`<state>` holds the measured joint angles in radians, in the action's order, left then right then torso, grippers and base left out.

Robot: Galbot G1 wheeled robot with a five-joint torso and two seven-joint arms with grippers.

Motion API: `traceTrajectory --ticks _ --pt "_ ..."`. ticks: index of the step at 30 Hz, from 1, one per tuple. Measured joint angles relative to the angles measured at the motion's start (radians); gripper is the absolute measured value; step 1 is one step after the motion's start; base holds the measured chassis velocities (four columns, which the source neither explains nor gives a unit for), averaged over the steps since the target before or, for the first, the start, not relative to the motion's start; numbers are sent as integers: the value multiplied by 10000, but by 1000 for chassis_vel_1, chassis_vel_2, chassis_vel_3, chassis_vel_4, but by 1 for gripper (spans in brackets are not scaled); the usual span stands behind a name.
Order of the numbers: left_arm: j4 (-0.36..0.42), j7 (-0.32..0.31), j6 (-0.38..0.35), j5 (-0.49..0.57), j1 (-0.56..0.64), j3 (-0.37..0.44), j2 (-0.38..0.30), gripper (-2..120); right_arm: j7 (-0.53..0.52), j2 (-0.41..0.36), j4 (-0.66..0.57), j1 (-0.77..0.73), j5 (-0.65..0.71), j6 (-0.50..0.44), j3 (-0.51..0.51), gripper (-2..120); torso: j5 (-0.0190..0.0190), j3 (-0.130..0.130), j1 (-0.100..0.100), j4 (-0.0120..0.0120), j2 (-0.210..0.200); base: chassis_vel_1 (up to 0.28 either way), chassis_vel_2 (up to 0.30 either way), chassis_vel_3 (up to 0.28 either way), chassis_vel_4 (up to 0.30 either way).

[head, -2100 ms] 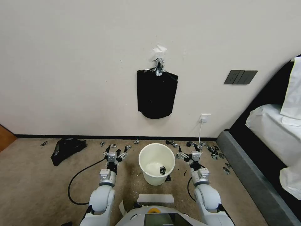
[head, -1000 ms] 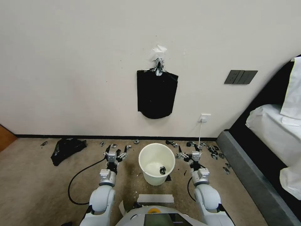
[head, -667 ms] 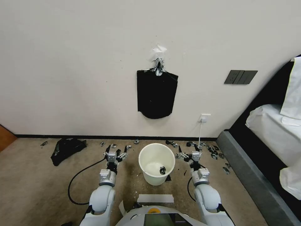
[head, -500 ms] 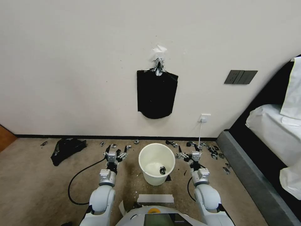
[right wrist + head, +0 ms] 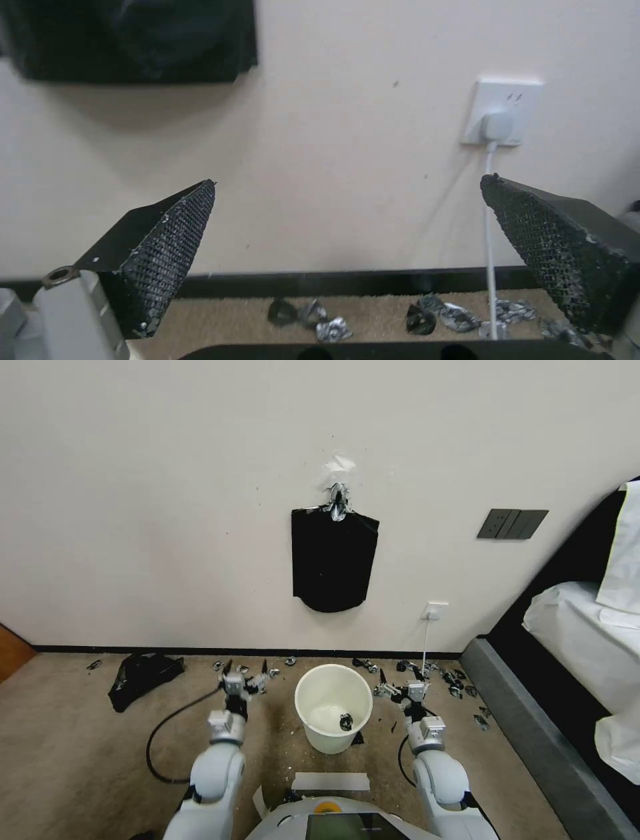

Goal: Place a trash bag onto the trash bin.

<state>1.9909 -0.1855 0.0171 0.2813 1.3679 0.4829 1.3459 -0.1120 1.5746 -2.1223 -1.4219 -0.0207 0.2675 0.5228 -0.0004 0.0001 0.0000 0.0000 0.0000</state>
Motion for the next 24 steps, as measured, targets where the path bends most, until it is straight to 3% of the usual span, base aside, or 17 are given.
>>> traceTrajectory --ticks 4,11,14,17,21,24 --pt "-115 11 38 33 40 4 -67 100 -342 227 -377 387 -70 805 -85 100 0 0 0 2 0 0 0 0 0" --pt "-79 126 49 499 63 -56 -198 100 -372 245 -397 433 -81 874 -97 100 4 -1 0 -2 0 0 0 0 0" --pt "-83 263 96 587 59 -80 -255 100 -302 150 -27 791 49 416 -163 100 3 -1 0 -5 0 0 0 0 0" --pt "-143 415 279 725 62 -78 -298 100 5 -149 1010 1705 482 -930 -353 100 5 0 0 6 0 0 0 0 0" --pt "-158 499 377 896 89 -56 -354 100 187 -285 1338 1951 695 -1404 -400 100 6 -1 0 -8 0 0 0 0 0" --pt "-189 520 460 944 92 -29 -366 100 512 -773 1655 2280 1066 -1945 -392 100 4 -1 0 3 0 0 0 0 0"
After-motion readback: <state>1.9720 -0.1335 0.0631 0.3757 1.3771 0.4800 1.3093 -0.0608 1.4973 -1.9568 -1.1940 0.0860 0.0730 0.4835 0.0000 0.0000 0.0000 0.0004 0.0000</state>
